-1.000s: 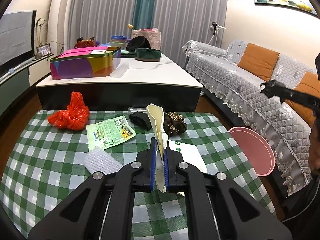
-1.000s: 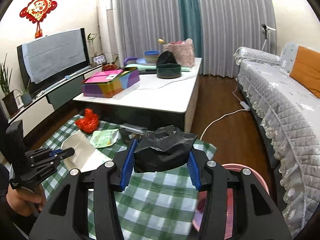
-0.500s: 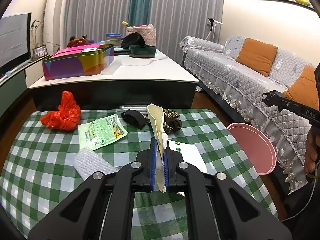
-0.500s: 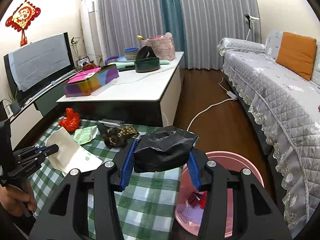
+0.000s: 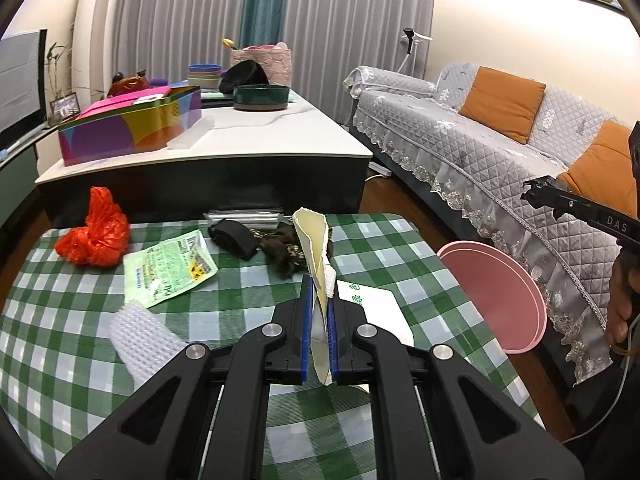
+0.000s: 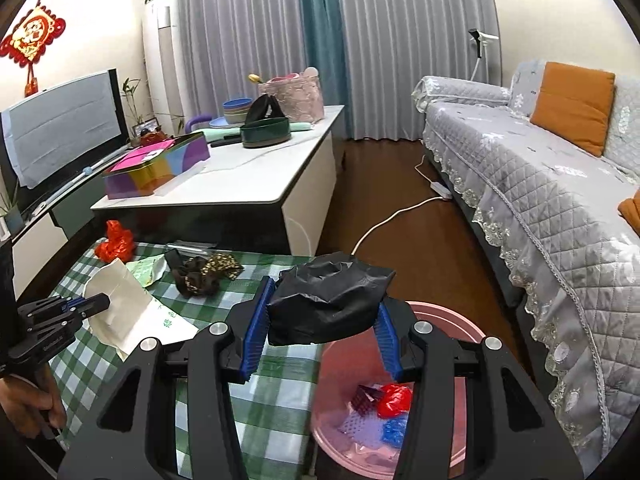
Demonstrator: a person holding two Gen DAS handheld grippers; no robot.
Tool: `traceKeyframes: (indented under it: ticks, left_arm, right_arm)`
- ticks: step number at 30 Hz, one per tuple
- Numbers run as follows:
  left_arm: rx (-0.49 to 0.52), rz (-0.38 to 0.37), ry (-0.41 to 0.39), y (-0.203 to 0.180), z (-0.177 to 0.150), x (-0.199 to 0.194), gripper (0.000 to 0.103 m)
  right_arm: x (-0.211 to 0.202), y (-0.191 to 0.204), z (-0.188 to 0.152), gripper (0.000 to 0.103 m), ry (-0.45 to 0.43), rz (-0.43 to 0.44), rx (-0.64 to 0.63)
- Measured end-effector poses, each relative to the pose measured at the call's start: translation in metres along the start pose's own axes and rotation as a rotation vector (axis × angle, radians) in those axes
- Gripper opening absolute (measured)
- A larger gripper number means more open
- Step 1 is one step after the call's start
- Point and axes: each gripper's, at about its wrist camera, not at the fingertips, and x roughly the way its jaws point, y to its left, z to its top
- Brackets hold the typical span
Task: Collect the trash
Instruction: 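Carry the paper bag and black cloth over the pink bin with both grippers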
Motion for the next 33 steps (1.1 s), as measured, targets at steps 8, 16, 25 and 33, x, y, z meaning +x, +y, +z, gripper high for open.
traceKeyframes:
  ticks: [8, 16, 25, 33]
  left_arm:
    - [0.015, -0.015, 0.003, -0.014, 0.001, 0.006, 0.007]
    - [0.032, -0.022, 0.005, -0.026, 0.003, 0.008, 0.007]
    - [0.057, -0.033, 0.003, -0.045, 0.008, 0.01, 0.007]
    - [0.08, -0.057, 0.009, -0.065, 0.012, 0.016, 0.007]
  right_arm:
    - [-0.006, -0.02, 0.0, 0.048, -0.009, -0.028, 0.034]
    - [-0.012, -0.032, 0.0, 0.048, -0.018, -0.045, 0.05]
    - [-0.02, -0.049, -0.002, 0.048, -0.028, -0.057, 0.082]
    - [-0.031, -0.07, -0.003, 0.048, -0.042, -0.078, 0.119]
